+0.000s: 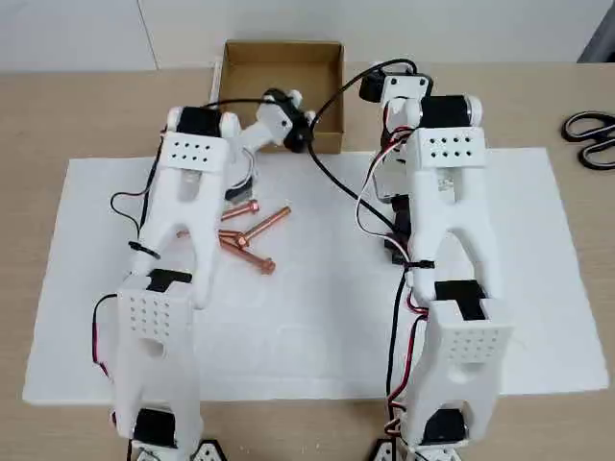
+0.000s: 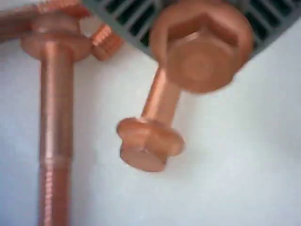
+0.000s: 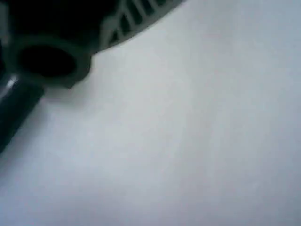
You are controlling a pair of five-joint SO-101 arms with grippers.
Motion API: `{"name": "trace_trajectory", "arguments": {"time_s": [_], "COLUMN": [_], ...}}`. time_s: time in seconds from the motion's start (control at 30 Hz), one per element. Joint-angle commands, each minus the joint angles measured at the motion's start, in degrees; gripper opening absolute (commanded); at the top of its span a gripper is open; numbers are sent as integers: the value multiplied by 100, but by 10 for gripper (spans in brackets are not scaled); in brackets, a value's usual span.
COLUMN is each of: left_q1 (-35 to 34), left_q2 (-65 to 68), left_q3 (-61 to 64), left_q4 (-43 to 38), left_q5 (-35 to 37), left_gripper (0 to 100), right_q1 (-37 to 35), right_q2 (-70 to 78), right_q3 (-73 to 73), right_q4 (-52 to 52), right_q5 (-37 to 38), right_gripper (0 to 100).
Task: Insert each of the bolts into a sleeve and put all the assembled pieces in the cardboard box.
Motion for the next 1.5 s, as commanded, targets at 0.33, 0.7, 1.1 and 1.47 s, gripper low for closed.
{"name": "trace_trajectory", "arguments": {"time_s": [0.33,0.7,1.1,1.47], "left_q1": [-26,-308,-316,-554], "left_q2": [-114,-747,-4132,-3534], "left_q3": [-655,-400,3705,5587], "left_q4": [299,316,273,-1635], "left_q5": [633,2426,2866,3130], "left_gripper": [5,5,5,5], "right_q1": [31,31,22,-136], "right_q2": [-338,-338,-338,-338], "right_q3": [-26,-26,-26,-26], "right_q4": [66,57,57,48], "right_q5": [-70,-70,-70,-79], "right_gripper": [4,4,4,4]}}
